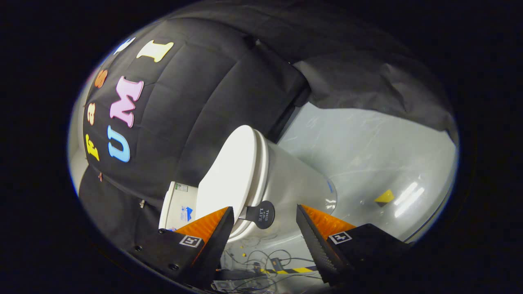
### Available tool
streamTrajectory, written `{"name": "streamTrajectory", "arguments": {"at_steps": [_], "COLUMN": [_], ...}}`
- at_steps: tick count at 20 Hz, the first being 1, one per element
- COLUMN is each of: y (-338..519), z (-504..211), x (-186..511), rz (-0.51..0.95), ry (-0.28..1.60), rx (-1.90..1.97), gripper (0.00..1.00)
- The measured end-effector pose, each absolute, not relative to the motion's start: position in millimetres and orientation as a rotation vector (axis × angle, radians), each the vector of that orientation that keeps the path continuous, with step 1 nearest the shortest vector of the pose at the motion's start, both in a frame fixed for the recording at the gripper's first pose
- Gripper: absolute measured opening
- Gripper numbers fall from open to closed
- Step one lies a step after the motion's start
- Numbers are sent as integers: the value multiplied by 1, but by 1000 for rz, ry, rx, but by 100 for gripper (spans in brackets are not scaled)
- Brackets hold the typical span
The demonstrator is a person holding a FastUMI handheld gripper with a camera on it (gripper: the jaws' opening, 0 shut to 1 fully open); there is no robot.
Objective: Open the toilet lid.
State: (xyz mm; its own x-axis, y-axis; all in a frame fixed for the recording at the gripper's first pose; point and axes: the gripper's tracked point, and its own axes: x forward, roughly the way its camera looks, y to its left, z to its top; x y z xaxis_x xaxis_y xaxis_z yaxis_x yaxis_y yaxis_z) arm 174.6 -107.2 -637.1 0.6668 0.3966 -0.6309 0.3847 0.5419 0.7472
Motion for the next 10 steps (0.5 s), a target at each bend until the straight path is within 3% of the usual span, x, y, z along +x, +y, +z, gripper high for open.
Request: {"name": "streamTrajectory", "arguments": {"at_steps": [2, 3, 7, 8, 9, 10], "y": [-105, -102, -93, -121, -90, -94], "z": [-641, -646, -652, -648, -655, -652], "x": [186, 187, 186, 204, 193, 191], "rz": [19, 10, 32, 34, 35, 38], "ry": [888, 894, 928, 911, 930, 931], "rx": [1141, 1174, 1252, 1267, 1249, 1209], "gripper": [96, 84, 17, 20, 9, 9]}}
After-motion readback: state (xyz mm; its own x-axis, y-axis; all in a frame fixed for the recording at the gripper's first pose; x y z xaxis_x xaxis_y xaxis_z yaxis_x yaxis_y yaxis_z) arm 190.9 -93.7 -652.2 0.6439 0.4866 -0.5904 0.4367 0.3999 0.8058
